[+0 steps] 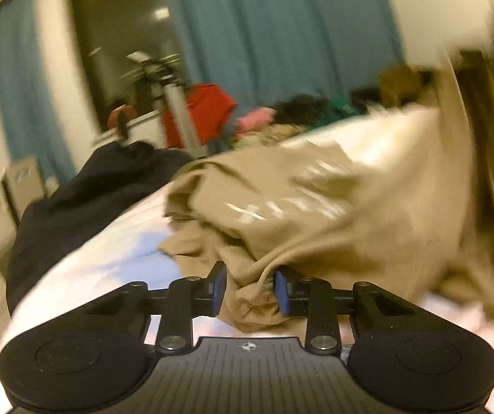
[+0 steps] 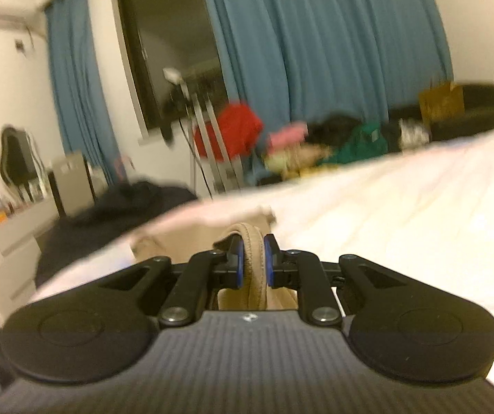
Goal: Fold clothes
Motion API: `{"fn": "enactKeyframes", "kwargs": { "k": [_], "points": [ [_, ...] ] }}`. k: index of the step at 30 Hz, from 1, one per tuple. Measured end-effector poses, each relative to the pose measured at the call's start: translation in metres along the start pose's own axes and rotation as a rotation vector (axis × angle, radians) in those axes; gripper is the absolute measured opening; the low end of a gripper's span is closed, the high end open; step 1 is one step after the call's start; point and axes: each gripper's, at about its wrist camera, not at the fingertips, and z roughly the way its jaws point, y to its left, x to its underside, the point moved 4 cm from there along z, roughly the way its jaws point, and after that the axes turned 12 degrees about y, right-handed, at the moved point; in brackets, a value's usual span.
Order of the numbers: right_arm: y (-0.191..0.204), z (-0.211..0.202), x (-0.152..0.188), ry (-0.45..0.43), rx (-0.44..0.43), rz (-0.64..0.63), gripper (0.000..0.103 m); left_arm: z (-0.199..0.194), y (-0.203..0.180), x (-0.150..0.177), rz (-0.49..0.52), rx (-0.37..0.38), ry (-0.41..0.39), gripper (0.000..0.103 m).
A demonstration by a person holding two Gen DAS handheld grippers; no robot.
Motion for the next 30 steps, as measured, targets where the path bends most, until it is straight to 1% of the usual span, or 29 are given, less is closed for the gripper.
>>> {"fn": "enactKeyframes", "kwargs": {
  "k": [2, 4, 6, 8, 9, 11, 14, 17, 19, 21, 25, 27, 30],
  "points": [
    [0.002, 0.023, 0.013, 0.075, 0.014, 0.016, 0.017, 0.0, 0.017, -0.005, -0.08, 0.021, 0.003, 0.033],
    [0.007, 0.049, 0.028, 0.155, 0.045, -0.003, 0.026, -0.003, 0.029, -0.005, -0.144, 0.042, 0.013, 0.033],
    [0.013, 0.068, 0.047, 0.214, 0.072, -0.036, 0.061, -0.008, 0.036, 0.002, -0.182, 0.055, 0.031, 0.033],
    [0.019, 0.08, 0.06, 0.233, 0.088, -0.067, 0.078, -0.015, 0.039, 0.012, -0.204, 0.059, 0.054, 0.034],
    [0.02, 0.082, 0.065, 0.224, 0.1, -0.083, 0.083, -0.017, 0.041, 0.015, -0.214, 0.058, 0.066, 0.035],
    [0.023, 0.087, 0.075, 0.206, 0.121, -0.11, 0.083, -0.018, 0.046, 0.022, -0.231, 0.071, 0.09, 0.038],
    [0.023, 0.094, 0.09, 0.177, 0.128, -0.125, 0.084, -0.02, 0.048, 0.031, -0.231, 0.068, 0.116, 0.043],
    [0.024, 0.088, 0.092, 0.142, 0.153, -0.221, 0.084, -0.02, 0.046, 0.035, -0.239, 0.071, 0.131, 0.045],
    [0.022, 0.081, 0.09, 0.158, 0.179, -0.248, 0.084, -0.019, 0.047, 0.035, -0.249, 0.077, 0.137, 0.046],
    [0.015, 0.074, 0.085, 0.178, 0.2, -0.223, 0.084, -0.019, 0.048, 0.036, -0.26, 0.082, 0.141, 0.046],
    [0.001, 0.051, 0.066, 0.099, 0.221, -0.145, 0.084, -0.016, 0.05, 0.037, -0.275, 0.082, 0.145, 0.046],
    [-0.005, 0.036, 0.055, 0.054, 0.165, -0.082, 0.084, -0.015, 0.051, 0.038, -0.282, 0.086, 0.15, 0.046],
    [-0.002, 0.011, 0.039, -0.025, 0.081, -0.069, 0.084, -0.016, 0.052, 0.037, -0.292, 0.087, 0.149, 0.046]
  ]
}}
